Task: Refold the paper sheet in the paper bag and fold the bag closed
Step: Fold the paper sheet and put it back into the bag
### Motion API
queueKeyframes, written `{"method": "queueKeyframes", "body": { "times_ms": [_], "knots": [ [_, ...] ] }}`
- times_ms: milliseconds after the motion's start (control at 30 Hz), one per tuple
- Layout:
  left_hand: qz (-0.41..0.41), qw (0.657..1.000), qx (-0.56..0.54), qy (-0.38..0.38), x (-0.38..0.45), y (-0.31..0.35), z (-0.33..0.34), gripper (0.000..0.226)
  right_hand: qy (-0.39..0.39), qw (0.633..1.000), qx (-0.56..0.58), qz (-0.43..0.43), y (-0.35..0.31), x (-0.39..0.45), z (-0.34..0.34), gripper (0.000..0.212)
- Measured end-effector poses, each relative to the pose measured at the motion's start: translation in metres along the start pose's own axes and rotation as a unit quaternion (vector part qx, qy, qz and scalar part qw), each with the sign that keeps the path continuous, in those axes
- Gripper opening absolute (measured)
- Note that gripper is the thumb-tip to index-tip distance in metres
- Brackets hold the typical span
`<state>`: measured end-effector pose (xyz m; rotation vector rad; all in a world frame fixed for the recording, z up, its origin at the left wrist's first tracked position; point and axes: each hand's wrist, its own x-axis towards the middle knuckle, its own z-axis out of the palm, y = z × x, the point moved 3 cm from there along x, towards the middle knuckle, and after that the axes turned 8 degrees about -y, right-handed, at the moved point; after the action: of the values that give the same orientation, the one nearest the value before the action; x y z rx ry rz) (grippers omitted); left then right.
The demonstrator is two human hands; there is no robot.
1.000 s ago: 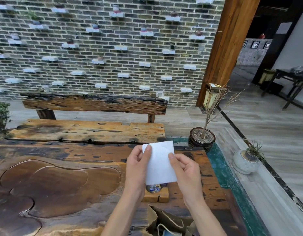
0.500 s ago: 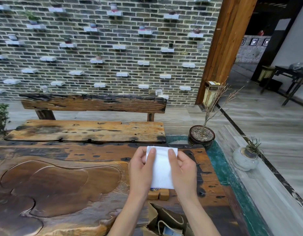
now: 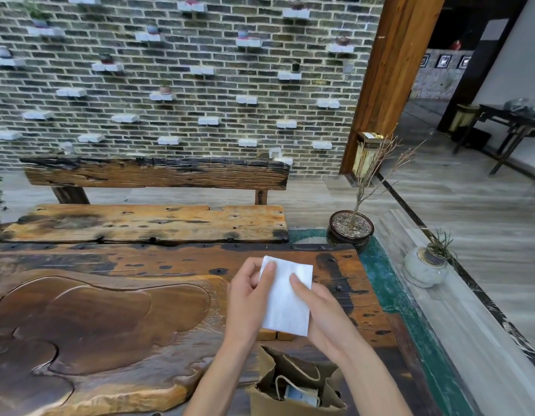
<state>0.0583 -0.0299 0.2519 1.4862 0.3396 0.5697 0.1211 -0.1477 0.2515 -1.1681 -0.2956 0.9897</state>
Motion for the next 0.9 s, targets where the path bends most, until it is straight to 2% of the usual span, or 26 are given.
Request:
{"method": "queueKeyframes", "body": {
  "times_ms": [200,400,600,733,833,900],
  "knots": [
    [-0.032,0.999,0.019,-0.014,-0.004,-0.025,-0.014,0.023,0.059,0.998,0.016,0.017,0.004,-0.008,-0.021,0.032],
    [-0.055,0.994,0.063,-0.063,-0.018,-0.059,-0.025,0.026,0.116,0.991,0.051,0.042,0.018,-0.022,-0.051,0.031],
    [-0.136,0.978,0.107,-0.116,-0.042,-0.114,-0.035,0.031,0.168,0.980,0.071,0.076,0.047,-0.043,-0.088,0.035],
    [-0.151,0.969,0.140,-0.138,-0.054,-0.145,-0.035,0.047,0.228,0.966,0.044,0.111,0.073,-0.058,-0.112,0.043],
    [-0.156,0.951,0.210,-0.164,-0.061,-0.172,-0.034,0.028,0.257,0.956,0.014,0.138,0.087,-0.066,-0.121,0.045],
    [-0.150,0.943,0.238,-0.178,-0.065,-0.185,-0.032,0.024,0.265,0.952,-0.016,0.153,0.090,-0.068,-0.120,0.040]
  ]
}}
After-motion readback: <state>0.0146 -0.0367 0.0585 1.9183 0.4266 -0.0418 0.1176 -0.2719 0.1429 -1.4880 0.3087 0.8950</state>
